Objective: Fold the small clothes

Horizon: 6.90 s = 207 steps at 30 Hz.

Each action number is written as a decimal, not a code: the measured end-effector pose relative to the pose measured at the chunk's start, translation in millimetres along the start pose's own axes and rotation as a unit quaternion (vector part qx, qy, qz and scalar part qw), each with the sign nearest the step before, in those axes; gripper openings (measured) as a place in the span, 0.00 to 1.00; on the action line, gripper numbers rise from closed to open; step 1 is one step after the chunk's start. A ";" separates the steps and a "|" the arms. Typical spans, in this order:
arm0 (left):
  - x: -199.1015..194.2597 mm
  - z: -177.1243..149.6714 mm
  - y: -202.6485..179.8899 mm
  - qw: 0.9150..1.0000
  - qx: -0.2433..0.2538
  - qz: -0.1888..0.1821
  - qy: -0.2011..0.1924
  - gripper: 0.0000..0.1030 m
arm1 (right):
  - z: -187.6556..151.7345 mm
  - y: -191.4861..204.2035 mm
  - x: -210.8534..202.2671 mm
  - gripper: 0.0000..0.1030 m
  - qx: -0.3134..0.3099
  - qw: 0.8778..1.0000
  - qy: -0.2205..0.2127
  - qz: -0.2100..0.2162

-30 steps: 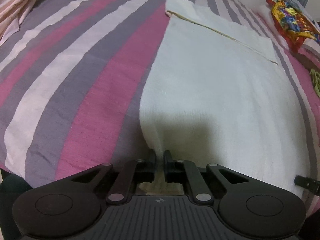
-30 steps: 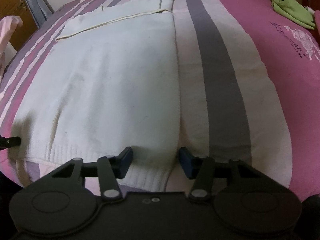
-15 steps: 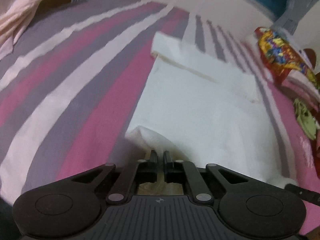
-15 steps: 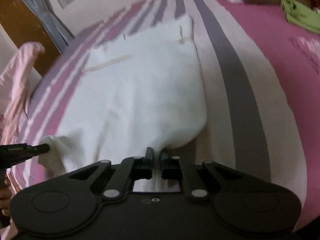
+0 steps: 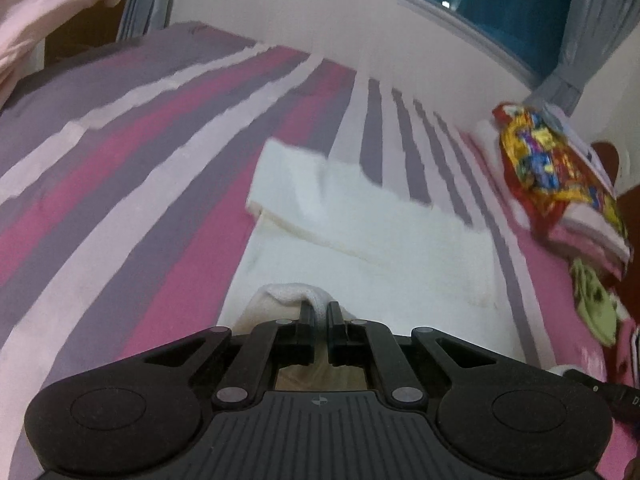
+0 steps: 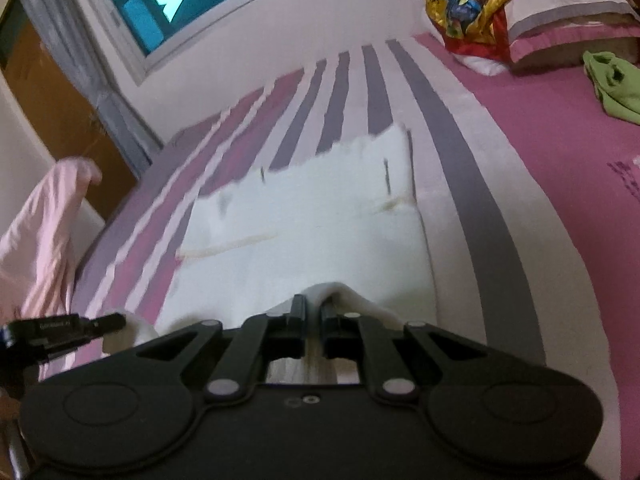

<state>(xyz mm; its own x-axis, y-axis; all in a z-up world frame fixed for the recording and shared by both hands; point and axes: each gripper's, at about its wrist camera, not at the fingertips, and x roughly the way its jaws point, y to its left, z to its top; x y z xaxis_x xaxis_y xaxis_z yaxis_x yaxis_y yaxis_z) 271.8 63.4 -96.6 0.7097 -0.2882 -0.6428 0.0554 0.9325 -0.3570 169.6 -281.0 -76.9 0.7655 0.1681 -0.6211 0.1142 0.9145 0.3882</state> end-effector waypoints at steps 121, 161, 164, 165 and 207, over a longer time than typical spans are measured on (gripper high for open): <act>210.6 85.7 -44.7 0.984 0.081 0.156 0.019 0.91 | 95.7 3.6 202.7 0.54 -0.158 0.979 -0.025 -0.125; 196.1 65.4 -40.9 0.981 0.100 0.161 0.040 0.91 | 74.2 -4.7 224.2 0.57 -0.186 0.969 0.023 -0.160; 199.9 56.2 -43.2 0.976 0.128 0.174 0.039 0.91 | 74.8 0.9 212.3 0.60 -0.179 0.970 0.009 -0.162; 200.4 53.4 -39.5 0.978 0.118 0.169 0.042 0.91 | 72.6 -1.5 213.4 0.62 -0.178 0.969 0.010 -0.172; 116.4 15.6 -8.5 0.982 0.071 0.157 0.084 0.91 | 23.9 -12.1 139.4 0.62 -0.122 0.982 0.022 -0.139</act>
<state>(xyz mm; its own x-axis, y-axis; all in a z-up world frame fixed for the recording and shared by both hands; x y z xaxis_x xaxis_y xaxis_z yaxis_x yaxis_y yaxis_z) 364.9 25.3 -157.9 0.5826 -0.0032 -0.8128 -0.0413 0.9986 -0.0335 290.1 -277.4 -151.9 0.6968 -0.0901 -0.7116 0.1561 0.9873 0.0278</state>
